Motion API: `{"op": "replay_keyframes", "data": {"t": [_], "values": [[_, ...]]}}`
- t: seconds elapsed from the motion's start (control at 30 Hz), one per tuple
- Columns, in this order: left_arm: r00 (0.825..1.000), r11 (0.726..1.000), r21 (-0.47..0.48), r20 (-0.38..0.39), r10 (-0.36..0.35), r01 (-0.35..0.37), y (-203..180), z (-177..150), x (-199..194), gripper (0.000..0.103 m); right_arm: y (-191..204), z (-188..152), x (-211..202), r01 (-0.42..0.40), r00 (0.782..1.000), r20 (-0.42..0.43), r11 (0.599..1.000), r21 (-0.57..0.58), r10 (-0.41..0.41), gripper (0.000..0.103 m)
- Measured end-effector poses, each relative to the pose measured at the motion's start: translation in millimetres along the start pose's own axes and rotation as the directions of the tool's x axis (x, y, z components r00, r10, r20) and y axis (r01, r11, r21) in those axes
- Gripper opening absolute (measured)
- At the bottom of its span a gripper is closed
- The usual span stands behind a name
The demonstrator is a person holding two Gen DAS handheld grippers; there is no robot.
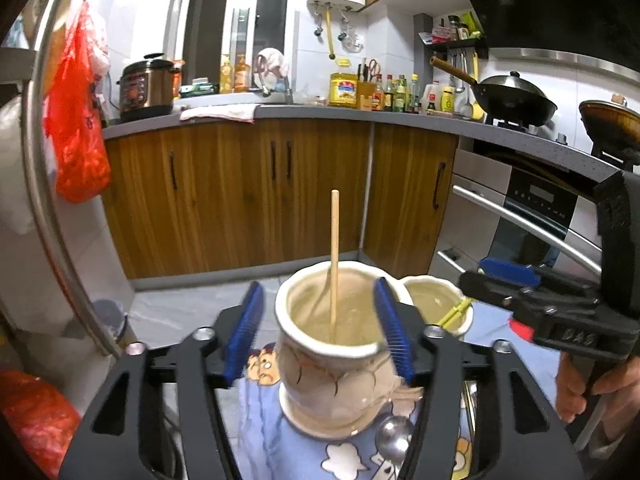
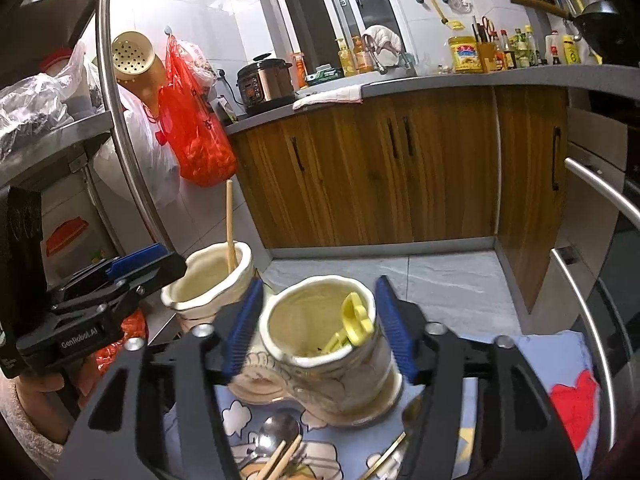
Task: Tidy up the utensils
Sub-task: 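Drop the green utensil into the small cup while the left tool drops the chopstick in, then move both open tools back over the remaining utensils on the cloth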
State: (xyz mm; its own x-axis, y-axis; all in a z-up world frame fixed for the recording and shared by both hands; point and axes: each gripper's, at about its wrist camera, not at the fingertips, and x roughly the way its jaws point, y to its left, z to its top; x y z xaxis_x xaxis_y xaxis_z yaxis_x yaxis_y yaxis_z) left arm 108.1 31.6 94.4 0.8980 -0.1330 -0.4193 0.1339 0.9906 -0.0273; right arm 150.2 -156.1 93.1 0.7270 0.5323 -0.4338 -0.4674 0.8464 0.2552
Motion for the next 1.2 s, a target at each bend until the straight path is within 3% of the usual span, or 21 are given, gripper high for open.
{"op": "replay_keyframes", "data": {"t": [0.13,0.23,0.4,0.6,0.7,0.9,1.07,1.2], "values": [[1.0,1.0,0.004,0.001,0.026,-0.026,-3.8,-3.9,-23.9,0.081,-2.6,0.3,-27.3,0.032,0.999,0.01,0.999,0.01,-0.032,0.087],[0.999,0.999,0.005,-0.006,0.047,-0.047,-7.4,-8.4,-38.2,0.092,-7.5,-4.3,-48.5,0.062,0.998,0.009,0.998,0.03,-0.062,0.098],[0.997,0.997,-0.019,-0.027,0.072,-0.073,-13.8,-19.9,-56.7,0.097,-14.9,-19.5,-79.3,0.124,0.992,0.001,0.991,0.057,-0.124,0.098],[0.991,0.994,-0.005,-0.072,0.108,-0.109,-34.4,-37.5,-62.7,0.098,-32.6,-49.2,-92.6,0.179,0.983,-0.067,0.979,0.103,-0.172,0.098],[0.992,0.996,-0.043,-0.105,0.07,-0.074,-39.1,-48.1,-59.7,0.098,-40.5,-68.1,-89.0,0.202,0.975,-0.111,0.974,0.102,-0.19,0.098],[0.984,0.995,-0.055,-0.16,0.077,-0.087,-46.5,-79.8,-40.6,0.098,-46.5,-103.9,-64.9,0.243,0.946,-0.229,0.97,0.026,-0.231,0.098],[0.973,0.995,-0.032,-0.214,0.089,-0.098,-50.3,-104.6,-23.4,0.098,-43.2,-121.6,-51.9,0.257,0.927,-0.264,0.964,-0.069,-0.266,0.096],[0.966,0.995,0.024,-0.235,0.104,-0.102,-57.0,-115.0,-14.2,0.098,-41.2,-129.3,-45.7,0.251,0.918,-0.287,0.961,-0.114,-0.273,0.084]]}}
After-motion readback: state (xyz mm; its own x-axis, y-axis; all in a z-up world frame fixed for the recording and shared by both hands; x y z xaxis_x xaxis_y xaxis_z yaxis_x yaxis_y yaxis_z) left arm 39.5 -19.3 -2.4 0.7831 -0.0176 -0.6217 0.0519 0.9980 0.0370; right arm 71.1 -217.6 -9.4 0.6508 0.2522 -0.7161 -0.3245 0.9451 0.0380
